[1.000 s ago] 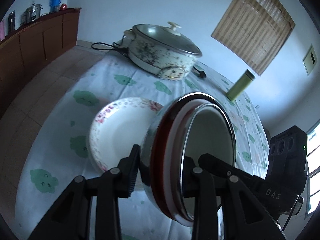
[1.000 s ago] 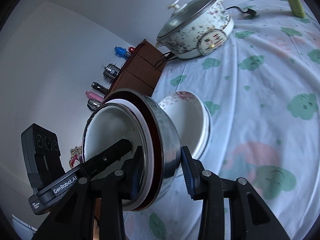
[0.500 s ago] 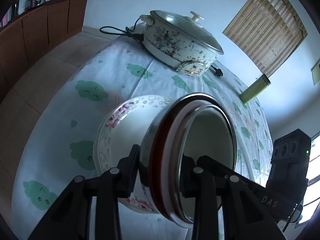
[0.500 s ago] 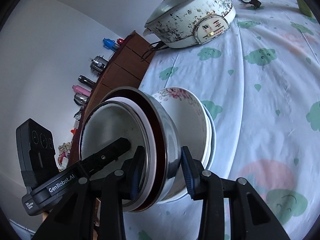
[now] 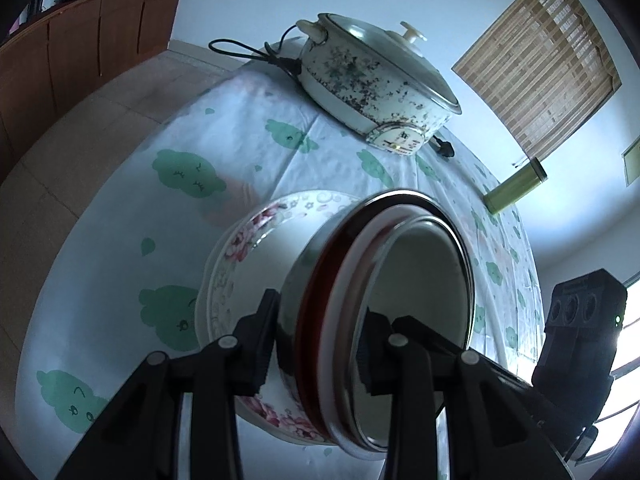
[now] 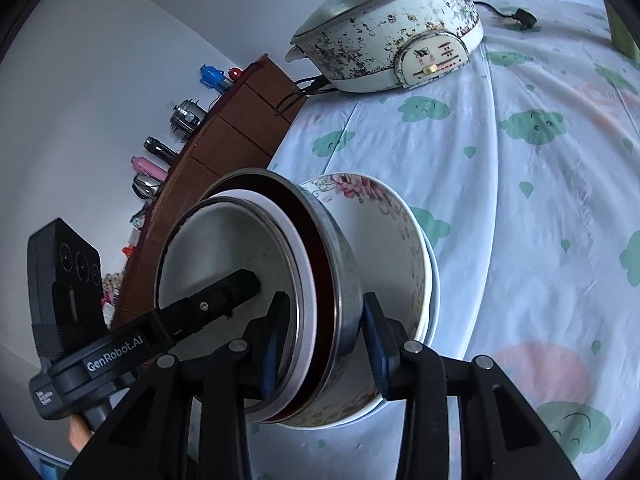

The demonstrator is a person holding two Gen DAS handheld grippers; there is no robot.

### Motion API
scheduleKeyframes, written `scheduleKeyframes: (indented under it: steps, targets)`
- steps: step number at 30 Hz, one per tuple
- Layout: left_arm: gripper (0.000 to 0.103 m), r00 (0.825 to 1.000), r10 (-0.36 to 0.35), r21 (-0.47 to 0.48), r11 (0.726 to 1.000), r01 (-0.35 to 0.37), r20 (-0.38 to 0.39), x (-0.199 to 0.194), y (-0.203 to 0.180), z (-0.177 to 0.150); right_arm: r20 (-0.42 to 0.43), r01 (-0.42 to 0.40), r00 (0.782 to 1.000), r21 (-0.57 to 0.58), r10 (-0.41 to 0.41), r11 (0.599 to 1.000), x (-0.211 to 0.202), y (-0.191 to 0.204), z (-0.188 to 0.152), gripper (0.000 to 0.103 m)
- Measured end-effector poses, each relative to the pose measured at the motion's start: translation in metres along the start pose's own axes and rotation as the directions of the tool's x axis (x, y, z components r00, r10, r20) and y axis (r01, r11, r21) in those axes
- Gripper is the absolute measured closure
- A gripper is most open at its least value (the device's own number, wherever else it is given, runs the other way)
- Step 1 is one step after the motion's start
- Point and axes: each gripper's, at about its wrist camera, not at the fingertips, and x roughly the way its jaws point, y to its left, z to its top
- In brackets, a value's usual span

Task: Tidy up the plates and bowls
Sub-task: 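Lower the steel bowl into the pink-floral bowl on the plates with both grippers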

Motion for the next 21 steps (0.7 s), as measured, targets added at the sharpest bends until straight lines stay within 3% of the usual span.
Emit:
scheduleKeyframes:
  steps: [10,14,21]
  targets:
    - [0.07,1.0,0.0,-0.007,1.0,0.0,-0.013,0.004,0.005,0.0,0.09,0.104,0.991,-0.117,-0.094,0.988,0.0,0.013,-0.004,0.064]
    - [0.069,1.0,-0.002,-0.013,1.0,0.002,-0.007,0.003,0.009,0.001,0.106,0.097,0.991,-0.132,-0.083,0.986,0.002,0.014,-0.004,0.064]
    - [0.071,0.998,0.065,-0.013,0.998,-0.065,0.026,-0.001,0.015,0.004,0.18,0.113,0.98,-0.189,-0.079,0.975,-0.005,0.022,-0.006,0.062]
